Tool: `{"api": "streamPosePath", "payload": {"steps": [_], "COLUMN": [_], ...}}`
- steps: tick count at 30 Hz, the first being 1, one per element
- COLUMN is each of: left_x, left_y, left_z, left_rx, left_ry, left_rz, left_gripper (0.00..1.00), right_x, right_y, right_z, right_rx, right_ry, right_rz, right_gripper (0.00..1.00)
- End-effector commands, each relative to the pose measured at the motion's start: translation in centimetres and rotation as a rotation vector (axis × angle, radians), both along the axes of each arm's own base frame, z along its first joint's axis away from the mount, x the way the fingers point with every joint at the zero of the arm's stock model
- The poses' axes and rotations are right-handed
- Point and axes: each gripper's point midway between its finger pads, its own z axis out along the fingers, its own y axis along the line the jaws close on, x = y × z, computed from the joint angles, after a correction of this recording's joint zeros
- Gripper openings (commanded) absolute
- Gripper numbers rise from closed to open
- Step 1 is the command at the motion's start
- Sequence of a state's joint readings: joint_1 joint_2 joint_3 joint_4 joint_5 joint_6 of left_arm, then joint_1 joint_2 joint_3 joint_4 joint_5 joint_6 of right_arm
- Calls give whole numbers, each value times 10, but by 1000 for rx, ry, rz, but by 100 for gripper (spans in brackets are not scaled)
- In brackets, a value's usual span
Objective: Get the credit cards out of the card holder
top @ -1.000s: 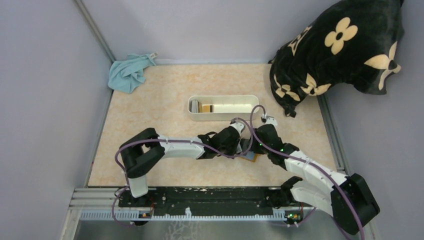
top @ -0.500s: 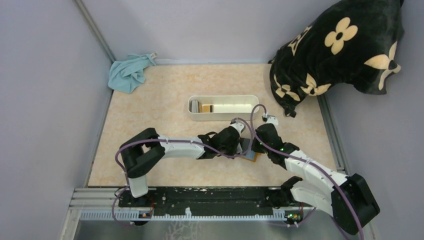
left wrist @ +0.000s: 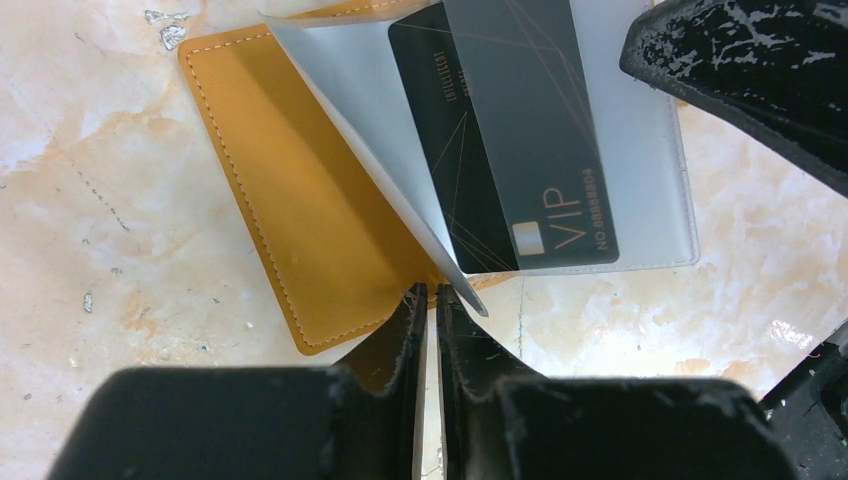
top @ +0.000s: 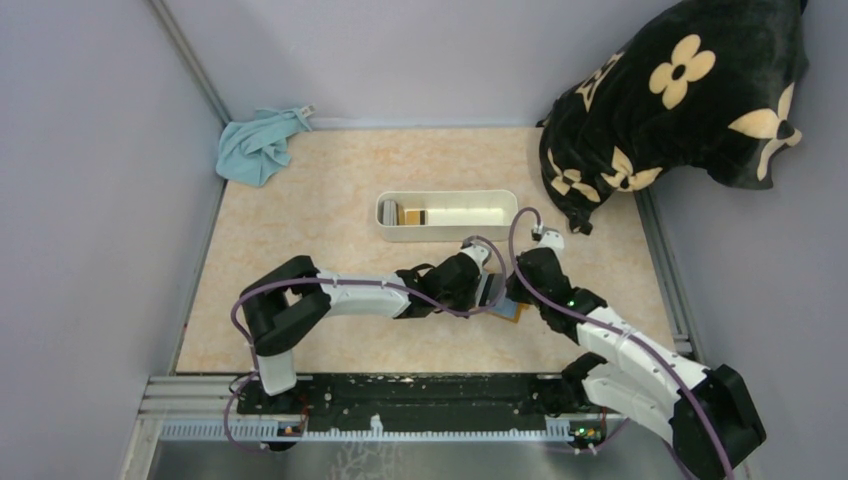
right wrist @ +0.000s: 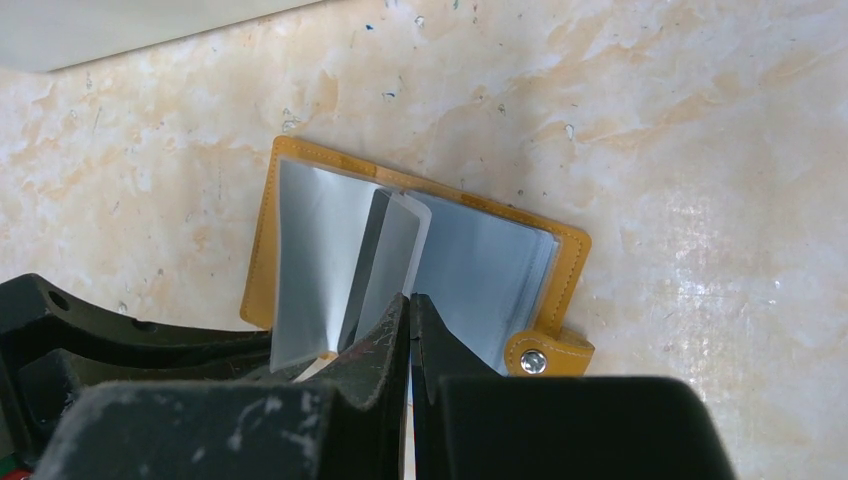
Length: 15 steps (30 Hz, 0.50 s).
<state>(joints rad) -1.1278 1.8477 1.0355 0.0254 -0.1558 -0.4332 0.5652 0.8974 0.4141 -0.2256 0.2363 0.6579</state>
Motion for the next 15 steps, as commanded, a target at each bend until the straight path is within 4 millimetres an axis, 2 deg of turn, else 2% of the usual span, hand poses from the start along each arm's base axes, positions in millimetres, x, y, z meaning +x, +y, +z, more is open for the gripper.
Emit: {"api": "streamPosePath", "payload": {"steps": [1, 7, 15], "left_x": [-1, 3, 17], "left_y": [0, 12, 24], "left_z": [-3, 10, 81], "left_rx": [13, 15, -75], "left_ry": [8, -21, -114], "left_rz": [-3, 35, 127], "left_gripper": [13, 12, 15], "right_x": [18, 14, 12], "right_y": [3, 0, 4], "right_z": [24, 13, 7], "right_rx": [28, 10, 23], "right_ry": [-73, -50, -35], "right_rz": [-28, -24, -13], "right_gripper": [0, 0, 0]}}
